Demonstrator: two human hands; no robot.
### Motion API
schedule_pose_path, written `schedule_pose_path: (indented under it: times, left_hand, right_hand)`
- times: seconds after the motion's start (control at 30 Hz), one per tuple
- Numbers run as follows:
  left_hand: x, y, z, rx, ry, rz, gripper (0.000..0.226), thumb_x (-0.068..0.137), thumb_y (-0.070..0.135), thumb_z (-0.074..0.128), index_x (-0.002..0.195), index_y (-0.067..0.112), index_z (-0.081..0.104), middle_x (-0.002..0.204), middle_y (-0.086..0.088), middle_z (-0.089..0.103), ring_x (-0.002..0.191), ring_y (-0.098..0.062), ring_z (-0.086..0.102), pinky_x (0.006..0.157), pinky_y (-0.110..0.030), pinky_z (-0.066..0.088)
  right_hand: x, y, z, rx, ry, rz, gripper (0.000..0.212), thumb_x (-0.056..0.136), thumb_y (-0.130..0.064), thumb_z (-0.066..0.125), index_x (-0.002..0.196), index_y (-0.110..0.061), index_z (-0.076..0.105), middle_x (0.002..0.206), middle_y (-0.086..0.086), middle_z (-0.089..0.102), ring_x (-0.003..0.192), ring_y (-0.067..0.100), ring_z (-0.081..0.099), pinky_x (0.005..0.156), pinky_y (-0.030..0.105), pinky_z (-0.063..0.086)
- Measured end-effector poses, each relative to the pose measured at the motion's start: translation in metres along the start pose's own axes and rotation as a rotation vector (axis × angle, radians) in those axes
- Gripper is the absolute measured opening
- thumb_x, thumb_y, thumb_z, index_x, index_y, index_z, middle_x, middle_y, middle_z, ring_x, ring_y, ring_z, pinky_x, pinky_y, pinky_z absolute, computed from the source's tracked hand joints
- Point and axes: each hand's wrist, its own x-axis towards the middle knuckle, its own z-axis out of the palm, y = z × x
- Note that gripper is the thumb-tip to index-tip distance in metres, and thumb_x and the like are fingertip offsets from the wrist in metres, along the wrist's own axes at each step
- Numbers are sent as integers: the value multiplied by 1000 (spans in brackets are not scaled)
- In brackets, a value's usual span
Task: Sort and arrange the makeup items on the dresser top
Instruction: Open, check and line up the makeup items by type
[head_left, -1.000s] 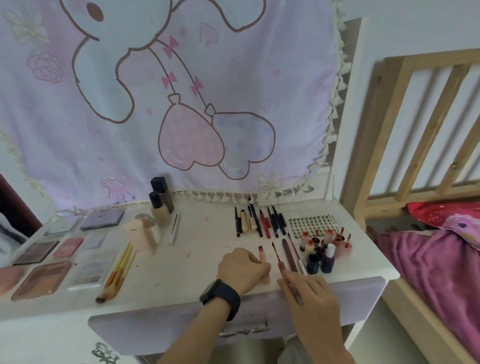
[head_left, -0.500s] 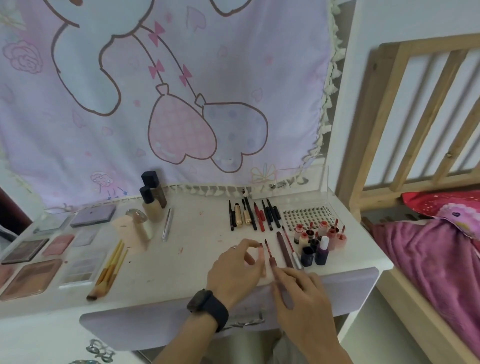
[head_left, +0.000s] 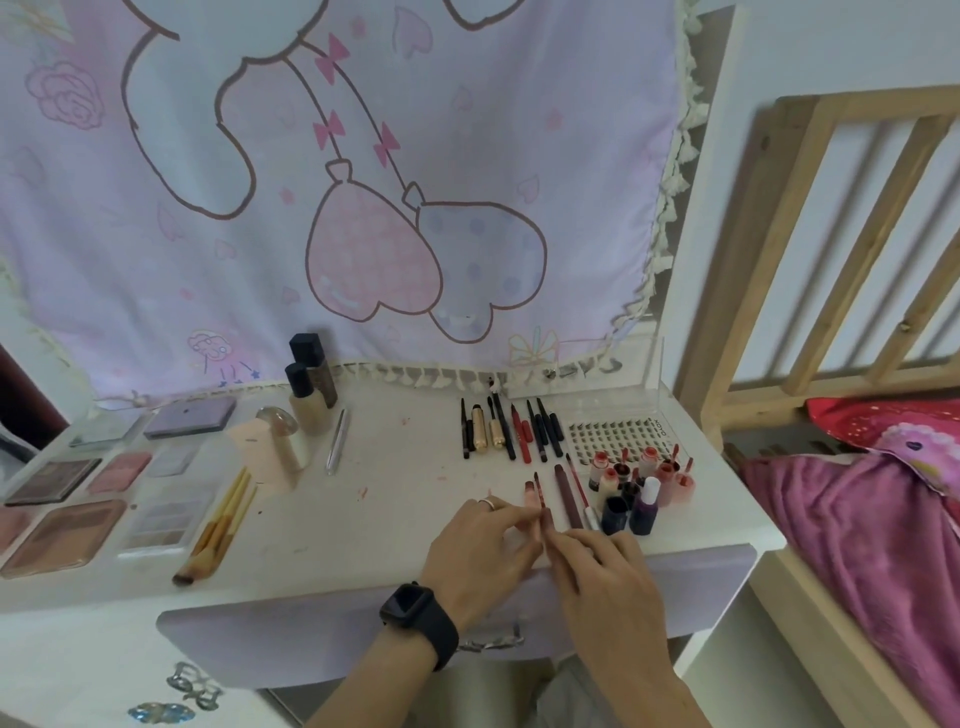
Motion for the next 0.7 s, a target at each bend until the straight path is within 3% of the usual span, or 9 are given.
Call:
schedule_pose_path:
  times: [0.27, 0.7]
  left_hand:
    - [5, 0, 5, -28, 9, 2, 36, 92, 57, 56, 125, 45, 60, 107, 22, 59, 88, -2, 47, 82, -21, 48]
    - [4, 1, 2, -66, -5, -14, 35, 90, 50, 63, 123, 42, 59, 107, 20, 61, 86, -2, 51, 82, -23, 50]
  right_hand:
    - [8, -2, -5, 3, -31, 7, 35, 58, -18, 96, 90, -16, 80, 84, -6, 74, 70, 16, 61, 58, 22, 54]
    - [8, -6, -14, -29, -59, 14, 38, 56, -7, 97, 90, -15, 81, 86, -5, 75, 70, 19, 62, 55, 26, 55]
